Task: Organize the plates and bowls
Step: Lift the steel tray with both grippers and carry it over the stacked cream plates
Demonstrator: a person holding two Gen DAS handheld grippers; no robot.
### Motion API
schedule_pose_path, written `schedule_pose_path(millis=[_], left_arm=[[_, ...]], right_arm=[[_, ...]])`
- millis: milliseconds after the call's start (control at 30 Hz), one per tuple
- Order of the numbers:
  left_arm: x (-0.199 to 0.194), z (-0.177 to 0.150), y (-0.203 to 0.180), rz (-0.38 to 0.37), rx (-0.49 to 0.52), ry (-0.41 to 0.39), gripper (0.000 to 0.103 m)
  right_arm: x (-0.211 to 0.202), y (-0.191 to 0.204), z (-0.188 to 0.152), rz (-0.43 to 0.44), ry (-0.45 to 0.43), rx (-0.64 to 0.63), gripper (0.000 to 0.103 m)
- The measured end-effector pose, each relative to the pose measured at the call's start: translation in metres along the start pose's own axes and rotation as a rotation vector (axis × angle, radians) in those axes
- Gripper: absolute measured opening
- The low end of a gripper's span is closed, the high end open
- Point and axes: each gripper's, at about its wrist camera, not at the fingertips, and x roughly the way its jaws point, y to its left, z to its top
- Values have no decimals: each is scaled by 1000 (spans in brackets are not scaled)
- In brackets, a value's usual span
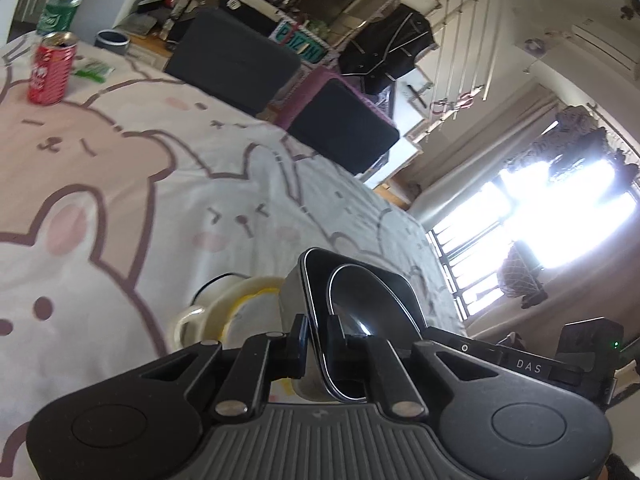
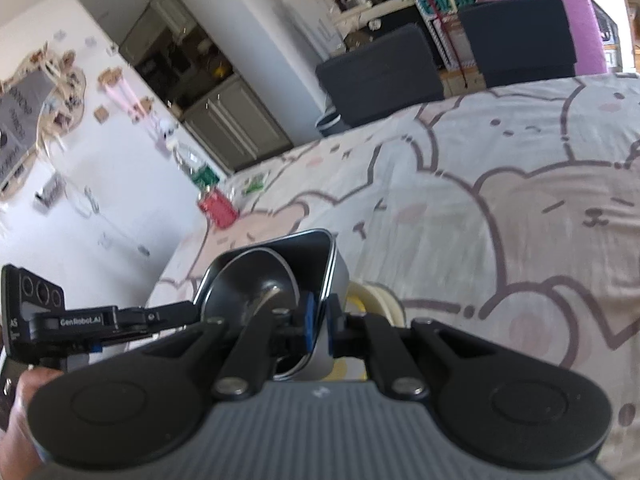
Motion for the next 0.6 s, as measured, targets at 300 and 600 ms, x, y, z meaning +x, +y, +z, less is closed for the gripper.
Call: schedule_pose_path(millis=[300, 600], left_arm=[[12, -9, 20, 36, -10, 58, 9], [23, -11, 27, 41, -9, 98, 9]], right_arm=[[31, 11, -15, -59, 116, -20, 8], [42, 10, -16, -96, 153, -24, 8]])
